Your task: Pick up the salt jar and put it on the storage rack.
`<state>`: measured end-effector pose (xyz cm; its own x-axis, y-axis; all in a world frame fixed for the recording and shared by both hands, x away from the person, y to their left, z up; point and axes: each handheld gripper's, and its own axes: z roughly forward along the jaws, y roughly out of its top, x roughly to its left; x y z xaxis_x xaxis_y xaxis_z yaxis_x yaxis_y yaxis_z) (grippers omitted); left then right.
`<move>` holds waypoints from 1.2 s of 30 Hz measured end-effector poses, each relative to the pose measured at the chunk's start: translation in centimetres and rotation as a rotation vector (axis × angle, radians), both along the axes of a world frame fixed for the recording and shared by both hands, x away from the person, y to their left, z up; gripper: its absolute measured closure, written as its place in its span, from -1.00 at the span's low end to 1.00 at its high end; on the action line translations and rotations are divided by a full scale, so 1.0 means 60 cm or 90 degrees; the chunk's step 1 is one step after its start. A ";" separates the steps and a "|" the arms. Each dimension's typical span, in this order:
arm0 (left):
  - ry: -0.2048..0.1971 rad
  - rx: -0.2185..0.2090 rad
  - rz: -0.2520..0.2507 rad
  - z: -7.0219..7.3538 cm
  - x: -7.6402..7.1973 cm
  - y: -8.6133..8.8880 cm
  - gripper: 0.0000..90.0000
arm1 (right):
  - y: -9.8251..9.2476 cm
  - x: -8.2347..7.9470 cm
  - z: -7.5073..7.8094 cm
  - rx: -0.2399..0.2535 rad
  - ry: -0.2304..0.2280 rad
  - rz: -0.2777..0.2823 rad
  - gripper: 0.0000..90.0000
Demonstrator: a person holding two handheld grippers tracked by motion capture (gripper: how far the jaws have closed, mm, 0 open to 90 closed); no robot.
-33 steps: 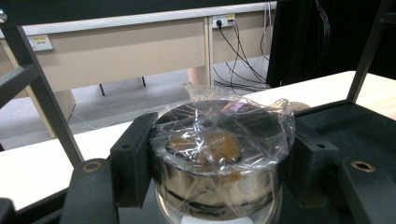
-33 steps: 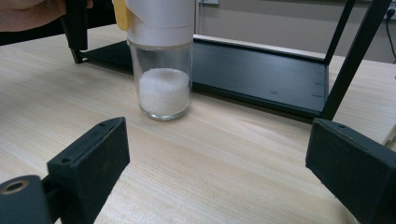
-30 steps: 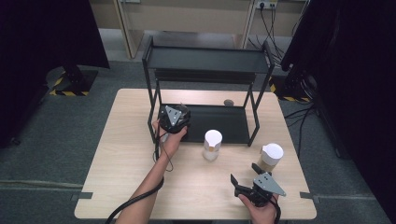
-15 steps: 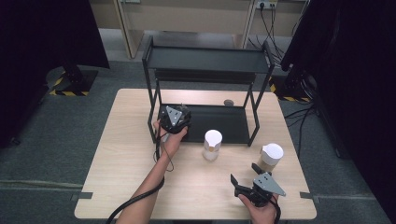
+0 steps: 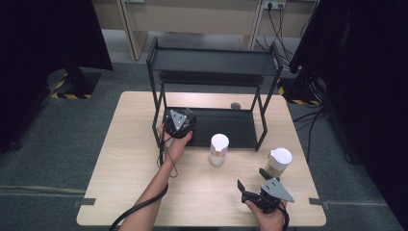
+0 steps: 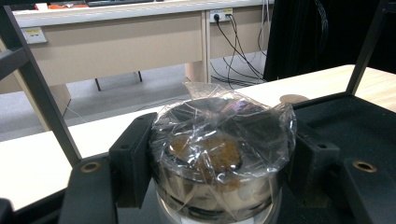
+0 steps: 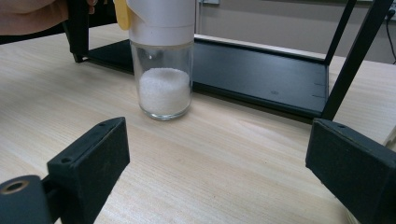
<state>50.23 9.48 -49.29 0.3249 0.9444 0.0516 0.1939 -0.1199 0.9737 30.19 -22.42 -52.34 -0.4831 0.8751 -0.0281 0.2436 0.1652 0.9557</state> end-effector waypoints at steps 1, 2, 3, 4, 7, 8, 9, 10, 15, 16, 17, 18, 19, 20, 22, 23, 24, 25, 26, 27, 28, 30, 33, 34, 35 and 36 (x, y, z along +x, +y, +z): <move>0.001 0.001 -0.001 0.000 0.000 0.000 -0.24 | 0.000 0.000 0.000 0.000 0.000 0.000 -0.85; 0.002 0.000 0.000 0.001 0.000 0.000 -0.24 | 0.000 0.000 0.000 0.000 0.000 0.000 -0.85; 0.002 -0.002 0.000 0.001 -0.001 0.000 -0.25 | 0.000 0.000 0.000 0.000 0.000 0.000 -0.85; 0.003 -0.003 0.000 0.002 0.000 0.001 -0.26 | 0.000 0.000 0.000 0.000 0.000 0.000 -0.85; 0.006 -0.022 -0.001 0.003 0.000 0.003 -0.37 | 0.000 0.000 0.000 0.000 0.000 0.001 -0.85; 0.008 -0.027 -0.001 0.003 0.000 0.003 -0.43 | 0.000 0.000 0.000 0.000 0.000 0.001 -0.85; 0.007 -0.026 -0.002 0.004 -0.002 0.003 -0.45 | 0.000 0.000 0.000 -0.001 0.000 0.001 -0.85; 0.006 -0.027 -0.001 0.005 -0.003 0.003 -0.47 | 0.000 0.000 0.000 -0.001 0.000 0.001 -0.85; 0.006 -0.032 0.002 0.010 -0.010 0.004 -0.57 | 0.001 0.000 0.000 -0.005 0.000 0.001 -0.85; 0.007 -0.031 0.004 0.010 -0.011 0.004 -0.60 | 0.001 0.000 0.000 -0.005 0.000 0.002 -0.85; 0.007 -0.030 0.004 0.011 -0.012 0.005 -0.62 | 0.001 0.000 0.000 -0.005 -0.001 0.002 -0.85; 0.008 -0.028 0.001 0.011 -0.014 0.005 -0.64 | 0.001 0.000 0.000 -0.005 -0.001 0.001 -0.85; 0.007 -0.029 0.001 0.012 -0.015 0.004 -0.69 | 0.001 0.000 0.000 -0.005 -0.001 0.001 -0.85; 0.006 -0.024 -0.001 0.013 -0.018 0.003 -0.71 | 0.001 0.000 0.000 -0.005 0.000 0.002 -0.85; 0.007 -0.023 -0.004 0.013 -0.021 0.002 -0.74 | 0.002 0.000 0.000 -0.006 0.000 0.002 -0.85; 0.007 -0.023 -0.003 0.014 -0.023 0.002 -0.75 | 0.002 0.000 0.000 -0.006 0.000 0.002 -0.85; 0.007 -0.023 -0.001 0.014 -0.025 0.002 -0.75 | 0.001 0.000 0.000 -0.006 0.000 0.002 -0.85; 0.007 -0.024 0.000 0.015 -0.025 0.002 -0.75 | 0.001 0.000 0.000 -0.006 0.000 0.002 -0.85; 0.009 -0.025 -0.001 0.015 -0.027 0.002 -0.75 | 0.002 0.000 0.000 -0.006 -0.001 0.002 -0.85; 0.009 -0.028 -0.001 0.015 -0.027 0.002 -0.75 | 0.002 0.000 0.000 -0.006 -0.002 0.002 -0.85; 0.008 -0.027 -0.001 0.016 -0.029 0.002 -0.75 | 0.002 -0.001 0.000 -0.007 -0.002 0.002 -0.85; 0.008 -0.027 -0.002 0.018 -0.032 0.003 -0.75 | 0.002 0.000 0.000 -0.008 -0.001 0.002 -0.85; 0.006 -0.027 -0.002 0.020 -0.036 0.004 -0.76 | 0.002 0.000 0.000 -0.007 -0.001 0.001 -0.85; 0.006 -0.026 -0.003 0.021 -0.039 0.005 -0.77 | 0.002 0.000 0.000 -0.006 -0.001 0.001 -0.85; 0.005 -0.025 -0.004 0.021 -0.041 0.006 -0.77 | 0.002 0.000 0.000 -0.007 -0.001 0.001 -0.85; 0.004 -0.024 -0.005 0.021 -0.043 0.006 -0.78 | 0.002 0.000 0.000 -0.008 -0.001 0.002 -0.85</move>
<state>47.67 9.85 -48.03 0.3329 0.9428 0.0144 0.1986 -0.0851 0.9764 30.17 -22.30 -52.33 -0.4851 0.8736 -0.0394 0.2415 0.1771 0.9541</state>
